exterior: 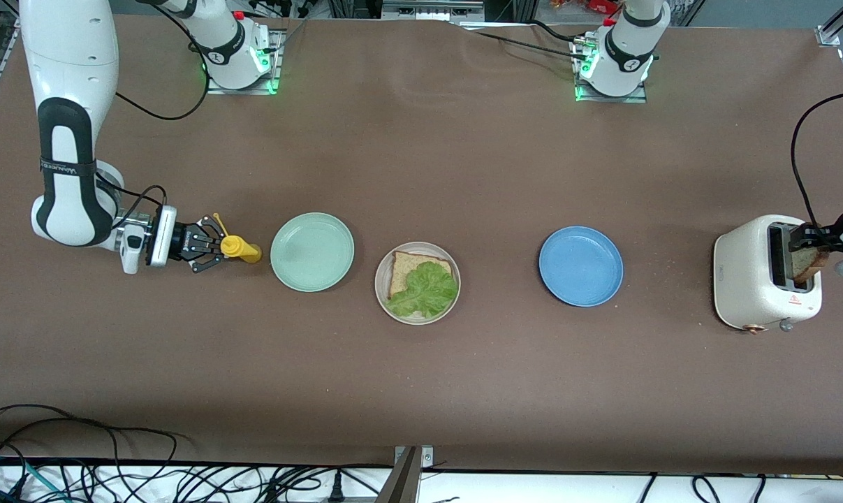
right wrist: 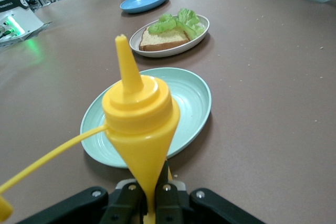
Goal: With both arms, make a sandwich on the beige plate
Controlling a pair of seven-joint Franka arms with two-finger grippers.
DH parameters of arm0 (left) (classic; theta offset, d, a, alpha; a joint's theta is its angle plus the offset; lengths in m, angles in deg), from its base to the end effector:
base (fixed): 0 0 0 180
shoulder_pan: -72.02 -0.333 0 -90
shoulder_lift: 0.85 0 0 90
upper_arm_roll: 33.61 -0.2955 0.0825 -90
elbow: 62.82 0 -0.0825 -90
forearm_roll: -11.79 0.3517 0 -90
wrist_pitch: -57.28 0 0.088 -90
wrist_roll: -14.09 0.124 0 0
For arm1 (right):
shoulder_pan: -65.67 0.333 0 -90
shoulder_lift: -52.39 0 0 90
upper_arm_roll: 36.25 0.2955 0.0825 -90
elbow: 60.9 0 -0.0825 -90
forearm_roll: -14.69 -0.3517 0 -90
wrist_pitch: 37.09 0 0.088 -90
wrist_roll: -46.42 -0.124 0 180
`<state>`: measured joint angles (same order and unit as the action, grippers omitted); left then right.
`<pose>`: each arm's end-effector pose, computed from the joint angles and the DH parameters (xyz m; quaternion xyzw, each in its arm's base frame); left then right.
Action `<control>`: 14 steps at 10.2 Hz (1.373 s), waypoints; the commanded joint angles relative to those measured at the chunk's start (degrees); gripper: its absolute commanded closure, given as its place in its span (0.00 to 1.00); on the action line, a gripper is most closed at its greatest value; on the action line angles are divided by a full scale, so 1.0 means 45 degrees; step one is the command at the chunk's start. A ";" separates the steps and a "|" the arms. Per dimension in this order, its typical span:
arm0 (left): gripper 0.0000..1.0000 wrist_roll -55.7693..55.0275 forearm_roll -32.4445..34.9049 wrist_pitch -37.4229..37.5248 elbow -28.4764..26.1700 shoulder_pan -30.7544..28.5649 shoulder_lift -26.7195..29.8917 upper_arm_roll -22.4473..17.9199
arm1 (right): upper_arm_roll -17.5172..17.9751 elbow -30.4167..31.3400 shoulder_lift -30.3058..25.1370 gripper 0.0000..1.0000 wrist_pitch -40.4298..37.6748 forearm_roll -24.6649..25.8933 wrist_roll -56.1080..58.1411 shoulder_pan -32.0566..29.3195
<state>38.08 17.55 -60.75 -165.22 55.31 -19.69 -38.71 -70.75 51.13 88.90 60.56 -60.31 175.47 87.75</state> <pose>0.5539 0.2256 0.3466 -0.9969 0.0458 0.0480 0.0428 0.5421 -0.0054 0.1797 -0.7043 -0.5363 -0.2687 0.3797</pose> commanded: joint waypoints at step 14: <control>1.00 0.2307 0.0264 0.2920 0.3433 -0.0018 -0.0012 0.0253 | -0.0184 -0.7608 -0.0204 1.00 -0.0099 1.4272 -1.5156 0.6396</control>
<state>47.42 17.65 -52.29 -154.96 54.73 -19.84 -38.18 -71.06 18.96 87.26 60.73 -1.24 110.71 113.61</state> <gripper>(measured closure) 0.912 0.974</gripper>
